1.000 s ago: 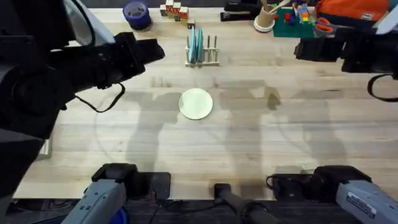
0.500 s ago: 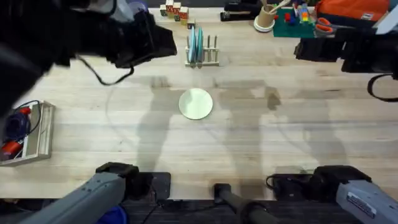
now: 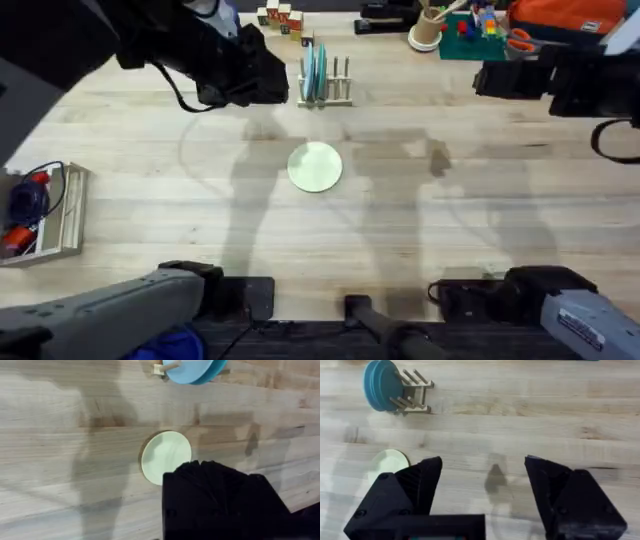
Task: Pick up the plates from the table one by one and place each into a slot on the dish rack.
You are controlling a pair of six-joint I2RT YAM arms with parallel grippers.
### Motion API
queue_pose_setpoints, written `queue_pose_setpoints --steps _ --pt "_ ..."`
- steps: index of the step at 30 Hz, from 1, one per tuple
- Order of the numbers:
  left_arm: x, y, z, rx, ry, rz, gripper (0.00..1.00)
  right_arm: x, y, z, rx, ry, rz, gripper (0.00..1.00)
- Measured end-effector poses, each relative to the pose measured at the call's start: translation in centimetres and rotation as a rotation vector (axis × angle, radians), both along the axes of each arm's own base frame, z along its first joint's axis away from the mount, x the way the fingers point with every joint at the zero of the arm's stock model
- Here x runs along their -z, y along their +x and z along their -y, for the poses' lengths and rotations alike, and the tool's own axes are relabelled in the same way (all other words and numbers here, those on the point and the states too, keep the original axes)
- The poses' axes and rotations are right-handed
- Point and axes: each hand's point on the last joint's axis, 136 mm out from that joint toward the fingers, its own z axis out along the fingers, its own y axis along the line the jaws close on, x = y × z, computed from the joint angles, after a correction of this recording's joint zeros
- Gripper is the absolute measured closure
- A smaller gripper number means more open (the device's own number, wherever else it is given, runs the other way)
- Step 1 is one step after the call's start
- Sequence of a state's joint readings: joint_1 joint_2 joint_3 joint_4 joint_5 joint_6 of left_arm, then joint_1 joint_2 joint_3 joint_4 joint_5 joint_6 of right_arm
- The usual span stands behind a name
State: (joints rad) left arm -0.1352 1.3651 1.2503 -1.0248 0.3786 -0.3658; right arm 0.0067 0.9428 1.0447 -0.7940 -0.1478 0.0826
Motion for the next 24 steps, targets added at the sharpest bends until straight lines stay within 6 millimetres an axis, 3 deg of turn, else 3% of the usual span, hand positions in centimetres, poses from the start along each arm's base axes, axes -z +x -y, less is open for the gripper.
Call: queue_pose_setpoints --steps 17,24 --pt "-0.6 -0.6 1.5 0.154 -0.051 0.046 0.958 0.0 0.0 0.0 0.000 0.000 0.000 0.007" --pt "0.3 -1.0 1.7 0.170 -0.088 0.030 0.958 0.0 0.0 0.0 0.000 0.000 0.000 0.007"
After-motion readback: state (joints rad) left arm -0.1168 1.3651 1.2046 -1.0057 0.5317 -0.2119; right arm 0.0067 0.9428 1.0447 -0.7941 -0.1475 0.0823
